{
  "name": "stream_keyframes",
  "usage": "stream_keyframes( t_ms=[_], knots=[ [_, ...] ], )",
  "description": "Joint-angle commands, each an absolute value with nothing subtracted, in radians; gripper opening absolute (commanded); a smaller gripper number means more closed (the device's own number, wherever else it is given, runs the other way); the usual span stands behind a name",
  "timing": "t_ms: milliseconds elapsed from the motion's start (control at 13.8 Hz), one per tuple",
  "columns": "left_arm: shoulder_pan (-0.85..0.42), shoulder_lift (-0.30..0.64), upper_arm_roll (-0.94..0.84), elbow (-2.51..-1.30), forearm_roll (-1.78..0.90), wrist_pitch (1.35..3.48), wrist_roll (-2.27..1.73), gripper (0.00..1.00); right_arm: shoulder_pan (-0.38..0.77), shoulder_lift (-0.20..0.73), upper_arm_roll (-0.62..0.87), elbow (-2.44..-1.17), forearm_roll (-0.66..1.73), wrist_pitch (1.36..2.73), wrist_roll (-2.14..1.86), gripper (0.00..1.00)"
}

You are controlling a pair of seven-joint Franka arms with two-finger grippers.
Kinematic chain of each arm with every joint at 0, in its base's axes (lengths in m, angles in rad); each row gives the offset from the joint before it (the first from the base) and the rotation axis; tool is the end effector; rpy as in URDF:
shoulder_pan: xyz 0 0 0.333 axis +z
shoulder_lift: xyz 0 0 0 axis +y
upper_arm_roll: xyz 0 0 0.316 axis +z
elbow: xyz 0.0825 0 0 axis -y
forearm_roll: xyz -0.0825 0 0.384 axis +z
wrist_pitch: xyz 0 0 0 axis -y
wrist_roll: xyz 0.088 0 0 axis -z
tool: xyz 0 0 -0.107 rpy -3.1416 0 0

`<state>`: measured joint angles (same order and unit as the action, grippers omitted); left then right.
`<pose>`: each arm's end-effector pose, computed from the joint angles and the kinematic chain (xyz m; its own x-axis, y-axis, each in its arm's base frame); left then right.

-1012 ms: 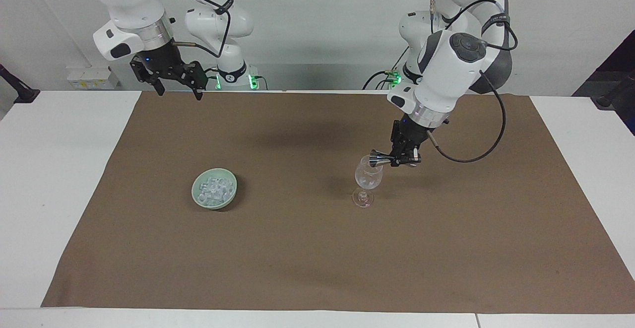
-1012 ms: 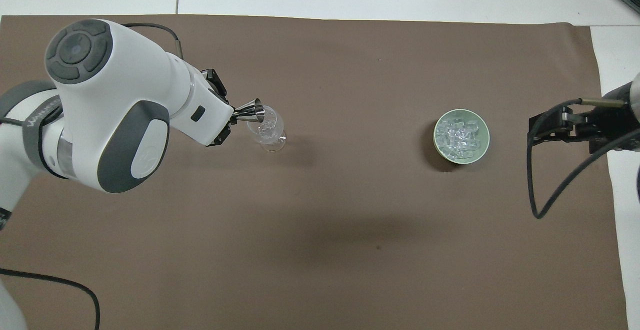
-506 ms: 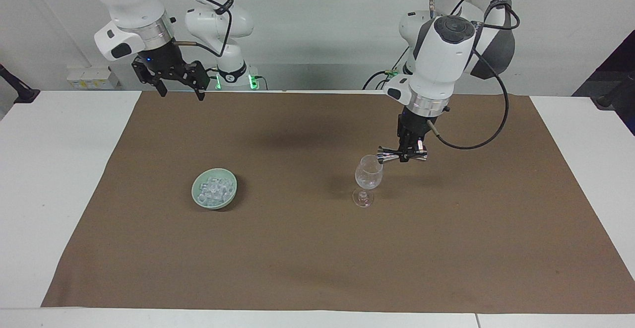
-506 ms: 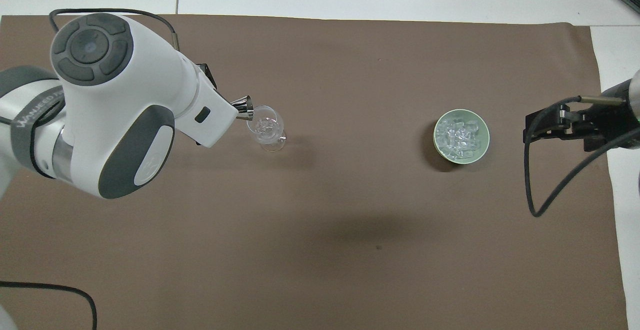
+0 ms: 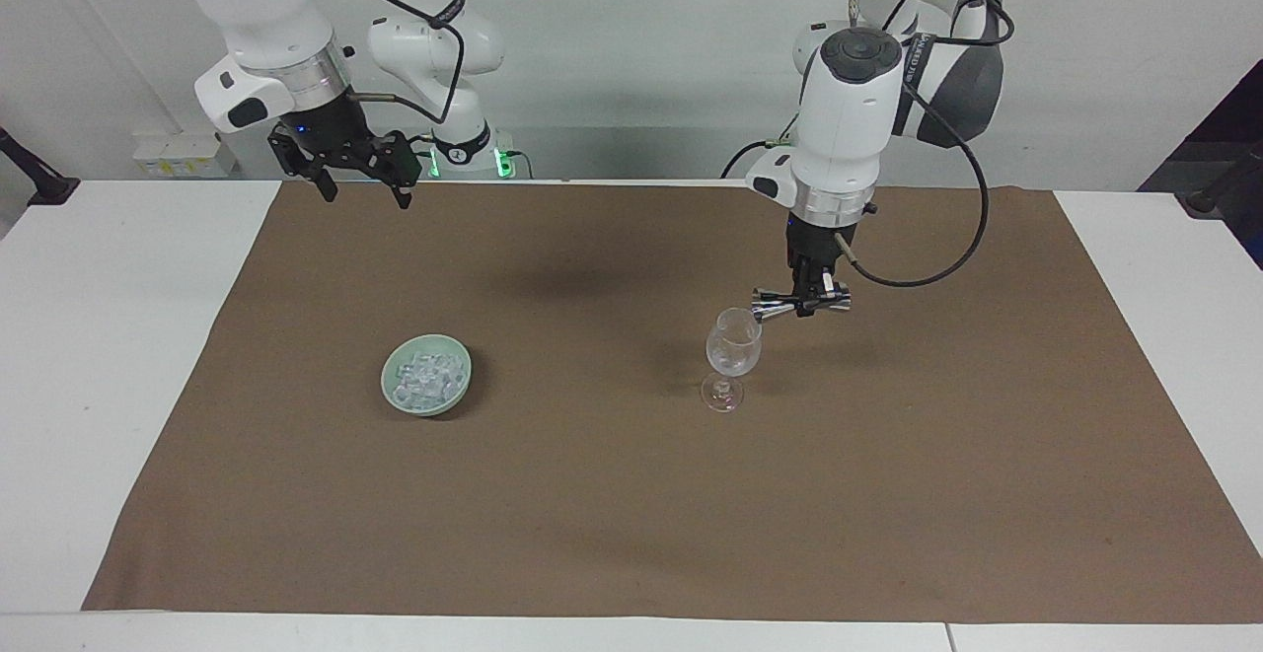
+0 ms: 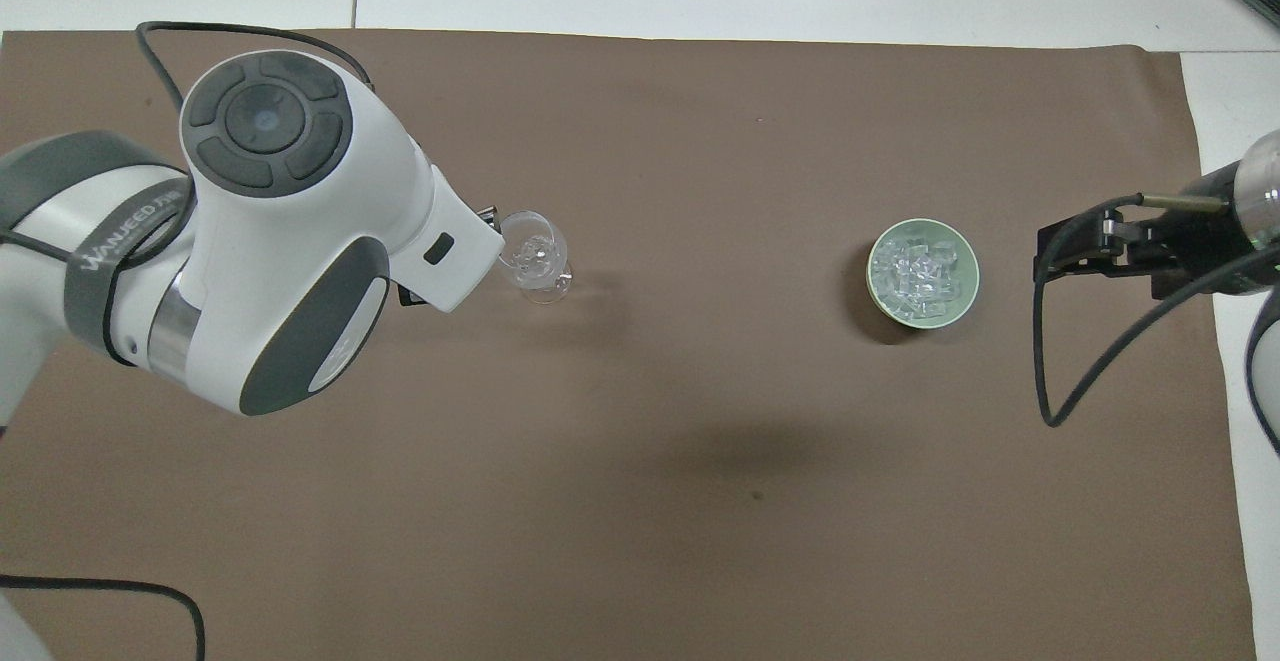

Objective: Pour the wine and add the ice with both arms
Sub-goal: 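Carry the cup back with the left gripper while the right gripper reaches the bowl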

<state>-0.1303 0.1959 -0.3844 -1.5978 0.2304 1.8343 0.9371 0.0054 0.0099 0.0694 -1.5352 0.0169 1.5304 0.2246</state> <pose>0.5622 -0.2756 0.5281 0.0794 -0.9926 -0.0915 -0.9890 -0.0669 -0.1318 0.5521 0.0430 0.6323 0.9887 -0.1485 -0.0182 -0.1488 -0.9888 -0.0139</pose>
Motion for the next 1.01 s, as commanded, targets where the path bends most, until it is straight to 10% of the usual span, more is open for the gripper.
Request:
stream_keyframes(
  t_ms=[0,939],
  knots=[
    [-0.182,0.192,-0.367,-1.569,0.304,1.772,0.856,0.0,-0.009,-0.04,0.072,-1.617,0.04,1.607,0.206,1.0],
    [-0.062,0.204,-0.365,-1.546,0.074,1.83,0.868,0.0,0.006,0.057,0.072,-1.744,0.022,1.851,0.192,1.0]
  ],
)
